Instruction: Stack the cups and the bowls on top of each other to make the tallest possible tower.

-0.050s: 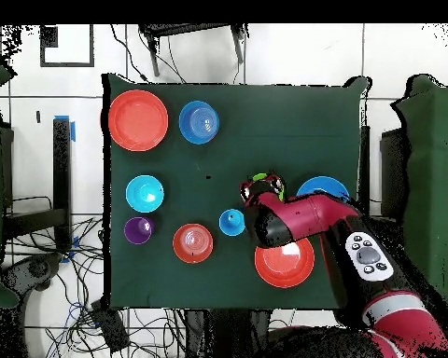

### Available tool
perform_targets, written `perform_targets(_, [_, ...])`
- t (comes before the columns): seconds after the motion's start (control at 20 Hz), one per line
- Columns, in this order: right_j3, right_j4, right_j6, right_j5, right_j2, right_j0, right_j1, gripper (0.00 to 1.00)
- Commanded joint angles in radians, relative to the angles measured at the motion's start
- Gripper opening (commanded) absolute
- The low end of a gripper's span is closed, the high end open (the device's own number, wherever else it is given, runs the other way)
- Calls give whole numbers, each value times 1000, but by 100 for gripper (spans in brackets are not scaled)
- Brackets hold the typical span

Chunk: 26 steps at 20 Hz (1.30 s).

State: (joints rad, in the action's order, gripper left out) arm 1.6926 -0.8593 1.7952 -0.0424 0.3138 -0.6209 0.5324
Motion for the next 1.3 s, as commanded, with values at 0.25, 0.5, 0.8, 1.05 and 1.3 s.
perform_targets(0.25, [6, -6, -1, -63, 91, -13, -12, 100])
perform_targets(0.5, [-2, 26, -115, -223, 137, -45, -33, 100])
perform_targets(0.8, [-2, 79, -182, -373, 178, -89, -62, 100])
perform_targets(1.05, [-6, 83, -189, -394, 213, -127, -95, 100])
perform_targets(1.3, [4, 65, -165, -392, 235, -135, -88, 100])
